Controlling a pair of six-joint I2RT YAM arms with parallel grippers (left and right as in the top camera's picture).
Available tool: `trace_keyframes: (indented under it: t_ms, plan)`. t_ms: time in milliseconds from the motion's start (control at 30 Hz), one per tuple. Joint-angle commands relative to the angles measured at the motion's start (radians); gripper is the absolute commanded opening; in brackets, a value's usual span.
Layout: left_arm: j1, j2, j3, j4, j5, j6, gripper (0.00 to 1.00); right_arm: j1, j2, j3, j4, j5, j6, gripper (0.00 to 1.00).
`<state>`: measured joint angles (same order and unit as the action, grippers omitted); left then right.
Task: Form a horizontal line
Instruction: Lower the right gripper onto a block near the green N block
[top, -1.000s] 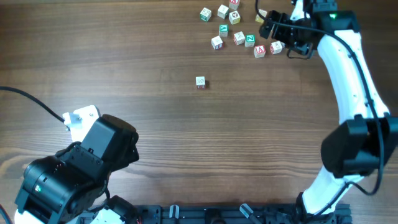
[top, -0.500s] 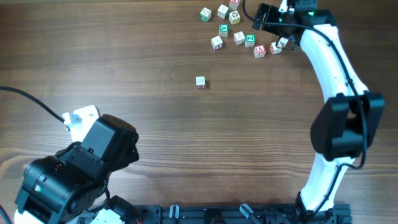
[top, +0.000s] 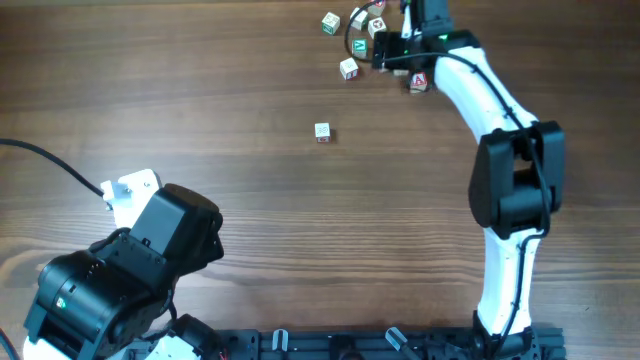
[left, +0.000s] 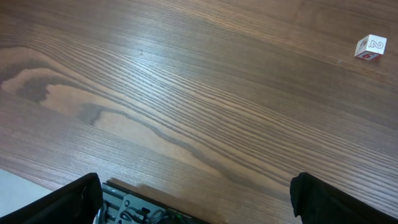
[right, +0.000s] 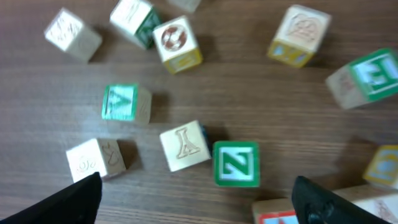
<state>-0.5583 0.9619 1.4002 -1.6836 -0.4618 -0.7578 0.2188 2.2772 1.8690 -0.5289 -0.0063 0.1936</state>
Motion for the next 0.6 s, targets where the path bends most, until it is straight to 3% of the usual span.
trace_keyframes:
  t_ms: [0, 367, 567]
  plan:
    - [0.000, -0.004, 0.003, 0.000, 0.001, -0.002, 1.00, -0.004, 0.044, 0.023, 0.012, 0.061, -0.091, 0.91]
    - [0.000, -0.004, 0.003, 0.000, 0.001, -0.002, 1.00, -0.005, 0.106, 0.022, 0.012, 0.068, -0.204, 0.91]
    - [0.000, -0.004, 0.003, 0.000, 0.001, -0.002, 1.00, -0.005, 0.122, 0.022, 0.023, 0.089, -0.220, 0.84]
